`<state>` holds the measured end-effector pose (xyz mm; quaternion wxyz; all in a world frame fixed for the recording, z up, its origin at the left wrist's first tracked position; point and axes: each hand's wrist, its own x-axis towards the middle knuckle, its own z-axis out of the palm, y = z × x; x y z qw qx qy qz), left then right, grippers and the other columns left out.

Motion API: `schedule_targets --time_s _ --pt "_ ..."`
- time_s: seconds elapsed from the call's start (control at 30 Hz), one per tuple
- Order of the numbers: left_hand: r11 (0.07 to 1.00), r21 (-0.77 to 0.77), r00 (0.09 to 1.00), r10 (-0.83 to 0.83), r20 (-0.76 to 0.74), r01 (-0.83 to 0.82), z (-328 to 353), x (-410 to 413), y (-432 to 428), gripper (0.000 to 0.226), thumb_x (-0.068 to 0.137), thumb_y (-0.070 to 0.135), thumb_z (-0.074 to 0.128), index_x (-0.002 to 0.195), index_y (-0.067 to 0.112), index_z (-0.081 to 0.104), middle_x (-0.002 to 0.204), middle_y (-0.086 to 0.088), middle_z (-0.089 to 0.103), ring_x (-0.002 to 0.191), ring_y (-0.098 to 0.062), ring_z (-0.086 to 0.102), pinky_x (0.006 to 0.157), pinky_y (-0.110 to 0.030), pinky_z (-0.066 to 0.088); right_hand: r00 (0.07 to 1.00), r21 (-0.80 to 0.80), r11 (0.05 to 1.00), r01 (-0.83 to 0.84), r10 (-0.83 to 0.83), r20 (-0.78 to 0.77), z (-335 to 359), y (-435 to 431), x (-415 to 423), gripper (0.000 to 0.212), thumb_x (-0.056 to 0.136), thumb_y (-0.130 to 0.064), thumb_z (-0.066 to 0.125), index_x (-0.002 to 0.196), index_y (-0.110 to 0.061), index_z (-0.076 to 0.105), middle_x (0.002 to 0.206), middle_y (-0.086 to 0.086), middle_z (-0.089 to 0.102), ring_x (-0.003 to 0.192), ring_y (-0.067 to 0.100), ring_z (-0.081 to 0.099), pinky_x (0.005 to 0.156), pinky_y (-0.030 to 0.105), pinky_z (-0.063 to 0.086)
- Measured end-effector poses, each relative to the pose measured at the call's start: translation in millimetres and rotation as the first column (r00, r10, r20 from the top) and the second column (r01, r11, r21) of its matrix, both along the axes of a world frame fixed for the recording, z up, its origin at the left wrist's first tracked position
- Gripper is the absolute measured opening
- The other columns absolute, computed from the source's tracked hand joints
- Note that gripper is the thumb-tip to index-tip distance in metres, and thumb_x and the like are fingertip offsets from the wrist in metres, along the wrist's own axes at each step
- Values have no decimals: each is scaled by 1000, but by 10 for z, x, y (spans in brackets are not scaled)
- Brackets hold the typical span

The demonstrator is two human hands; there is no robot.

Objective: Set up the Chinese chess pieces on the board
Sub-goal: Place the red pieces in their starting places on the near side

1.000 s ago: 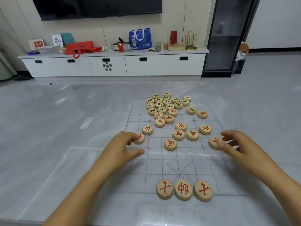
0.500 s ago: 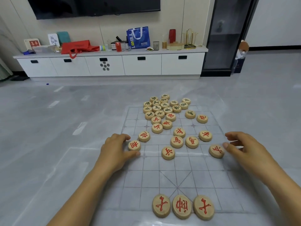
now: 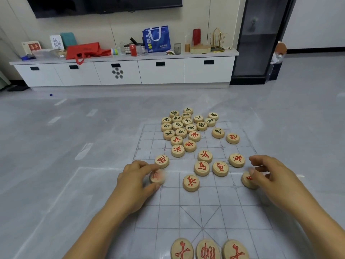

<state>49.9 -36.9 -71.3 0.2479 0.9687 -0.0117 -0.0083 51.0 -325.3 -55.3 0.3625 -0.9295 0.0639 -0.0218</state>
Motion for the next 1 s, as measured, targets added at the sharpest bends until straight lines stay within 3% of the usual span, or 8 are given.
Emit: schedule_targets --time_s 0.17,0.33,0.57,0.73,1.0 --pt "998 -55 999 -32 -10 31 7 -27 -54 59 83 38 62 135 37 35 140 9 35 129 -12 30 110 -30 29 999 -14 999 -29 29 -34 15 34 -2 38 93 -18 45 131 -24 44 131 1 51 97 11 46 86 30 42" --pt "989 -137 997 55 50 -48 17 -1 -32 57 84 38 61 134 29 36 143 8 35 130 -11 33 106 -32 34 998 -21 999 -43 42 -50 27 37 -18 43 94 -14 40 136 -28 39 138 1 46 117 18 48 96 33 39" --pt "999 39 999 -34 -11 35 -11 4 -123 71 85 49 54 144 31 20 156 10 13 143 -13 14 115 -35 15 992 -61 992 -112 108 -60 1 46 -27 46 95 -17 37 138 -32 33 145 -1 39 128 20 39 100 32 34" --pt "995 83 998 -55 -40 59 -14 1 -153 74 85 52 52 146 30 14 156 11 10 143 -12 12 116 -35 13 985 -106 980 -170 165 -53 12 61 -37 46 95 -15 35 138 -31 32 146 -1 36 132 17 33 93 24 30" --pt "990 118 995 -69 -67 76 -22 -1 -146 74 85 51 51 146 31 14 156 11 9 143 -12 13 116 -35 12 979 -137 971 -197 188 -74 -13 74 -30 48 96 -16 34 141 -30 27 147 -4 35 134 16 32 106 27 28"
